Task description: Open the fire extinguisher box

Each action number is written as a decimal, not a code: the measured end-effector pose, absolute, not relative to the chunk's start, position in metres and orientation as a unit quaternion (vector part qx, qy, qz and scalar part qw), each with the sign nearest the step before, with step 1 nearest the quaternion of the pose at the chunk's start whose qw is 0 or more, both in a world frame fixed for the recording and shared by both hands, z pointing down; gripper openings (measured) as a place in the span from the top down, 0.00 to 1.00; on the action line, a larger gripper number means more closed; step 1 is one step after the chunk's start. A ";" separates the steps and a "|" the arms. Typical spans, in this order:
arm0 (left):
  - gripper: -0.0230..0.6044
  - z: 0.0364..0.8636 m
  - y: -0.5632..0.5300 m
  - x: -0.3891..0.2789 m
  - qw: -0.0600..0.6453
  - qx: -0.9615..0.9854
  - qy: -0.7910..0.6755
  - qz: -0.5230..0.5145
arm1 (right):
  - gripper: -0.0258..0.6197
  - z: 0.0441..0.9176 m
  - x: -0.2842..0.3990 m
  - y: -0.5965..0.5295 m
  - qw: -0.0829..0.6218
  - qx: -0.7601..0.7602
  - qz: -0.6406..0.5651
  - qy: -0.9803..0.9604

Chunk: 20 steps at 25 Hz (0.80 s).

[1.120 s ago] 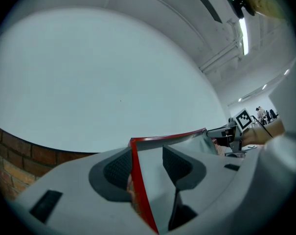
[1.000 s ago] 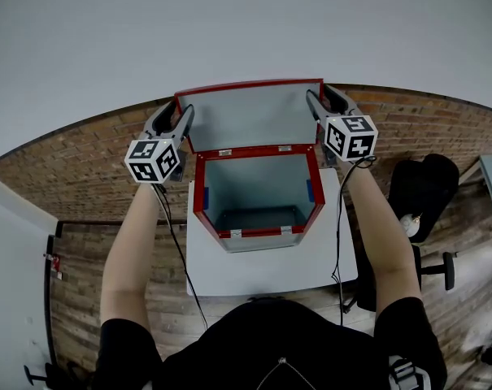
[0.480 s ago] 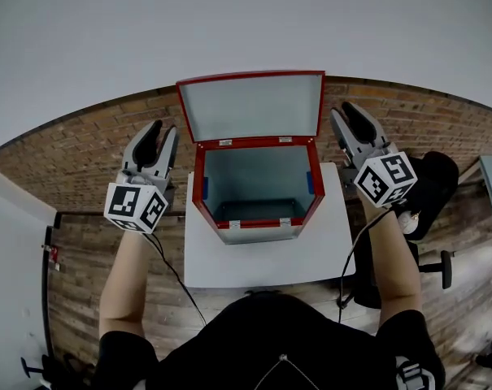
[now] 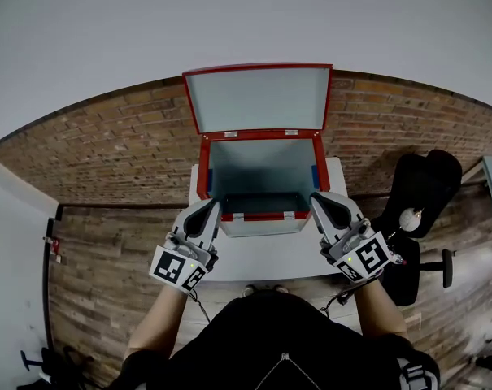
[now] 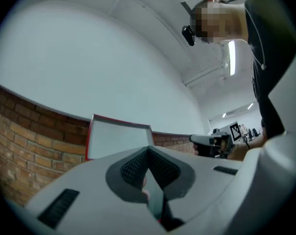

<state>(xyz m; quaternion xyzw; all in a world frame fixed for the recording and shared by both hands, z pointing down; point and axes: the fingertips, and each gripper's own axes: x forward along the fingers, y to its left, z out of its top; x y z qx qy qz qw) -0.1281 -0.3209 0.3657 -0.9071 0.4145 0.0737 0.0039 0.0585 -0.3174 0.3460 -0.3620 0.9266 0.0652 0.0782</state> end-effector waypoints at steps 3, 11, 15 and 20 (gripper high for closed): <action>0.89 0.402 -0.296 -0.110 -0.037 -0.916 0.394 0.072 | 0.93 0.387 0.049 -0.303 0.084 -0.363 -0.009 0.928; 0.89 0.466 -0.262 -0.076 -0.096 -0.922 0.372 0.046 | 0.93 0.450 0.020 -0.277 0.074 -0.352 -0.097 0.928; 0.89 0.466 -0.267 -0.075 -0.100 -0.920 0.376 0.053 | 0.93 0.458 0.019 -0.277 0.070 -0.354 -0.099 0.927; 0.89 0.467 -0.270 -0.073 -0.101 -0.918 0.378 0.058 | 0.93 0.460 0.024 -0.280 0.061 -0.362 -0.089 0.926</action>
